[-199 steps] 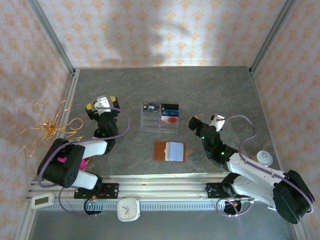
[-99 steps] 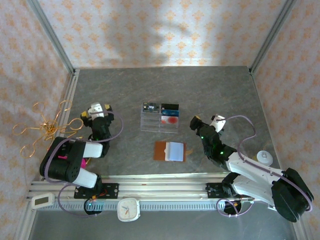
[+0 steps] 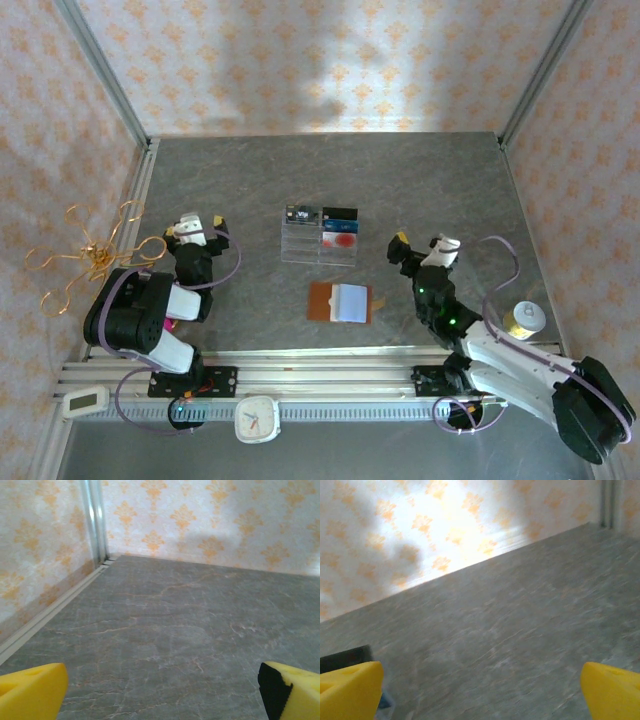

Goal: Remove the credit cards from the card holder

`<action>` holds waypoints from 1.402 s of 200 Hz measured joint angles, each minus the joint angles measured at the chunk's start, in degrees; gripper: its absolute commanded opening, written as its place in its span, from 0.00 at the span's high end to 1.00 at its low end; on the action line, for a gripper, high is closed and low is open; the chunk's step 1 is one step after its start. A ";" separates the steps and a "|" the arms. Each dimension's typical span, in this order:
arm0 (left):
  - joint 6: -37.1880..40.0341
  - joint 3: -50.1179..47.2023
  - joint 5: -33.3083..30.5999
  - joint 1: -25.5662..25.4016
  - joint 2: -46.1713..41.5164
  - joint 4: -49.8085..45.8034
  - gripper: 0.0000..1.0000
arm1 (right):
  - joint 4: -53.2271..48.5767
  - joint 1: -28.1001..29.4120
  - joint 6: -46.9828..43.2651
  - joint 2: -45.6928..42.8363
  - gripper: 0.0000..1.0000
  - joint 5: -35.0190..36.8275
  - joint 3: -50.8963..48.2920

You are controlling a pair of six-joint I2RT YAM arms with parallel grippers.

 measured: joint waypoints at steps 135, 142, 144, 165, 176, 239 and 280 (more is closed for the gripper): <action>-1.01 -0.13 -3.08 -0.02 0.00 1.53 0.01 | 26.95 -29.03 -14.34 38.38 0.00 -18.86 6.80; -1.01 -0.13 -3.08 -0.02 0.00 1.53 0.01 | 26.95 -29.66 -14.27 38.84 0.00 -20.15 7.48; -1.01 -0.13 -3.08 -0.02 0.00 1.53 0.01 | 27.06 -29.92 -14.25 38.95 0.00 -20.57 7.58; -1.01 -0.13 -3.08 -0.02 0.00 1.53 0.01 | 32.68 -32.22 -14.19 39.69 0.00 -23.52 6.08; -1.01 -0.13 -3.08 -0.02 0.00 1.53 0.01 | 34.21 -32.65 -13.97 40.00 0.00 -23.96 4.57; -1.01 -0.15 -3.08 -0.02 0.00 1.55 0.01 | 35.87 -32.63 -13.73 40.54 0.00 -24.28 4.24; -1.01 -0.15 -3.08 -0.02 0.00 1.55 0.01 | 35.89 -32.63 -13.73 40.54 0.00 -24.26 4.24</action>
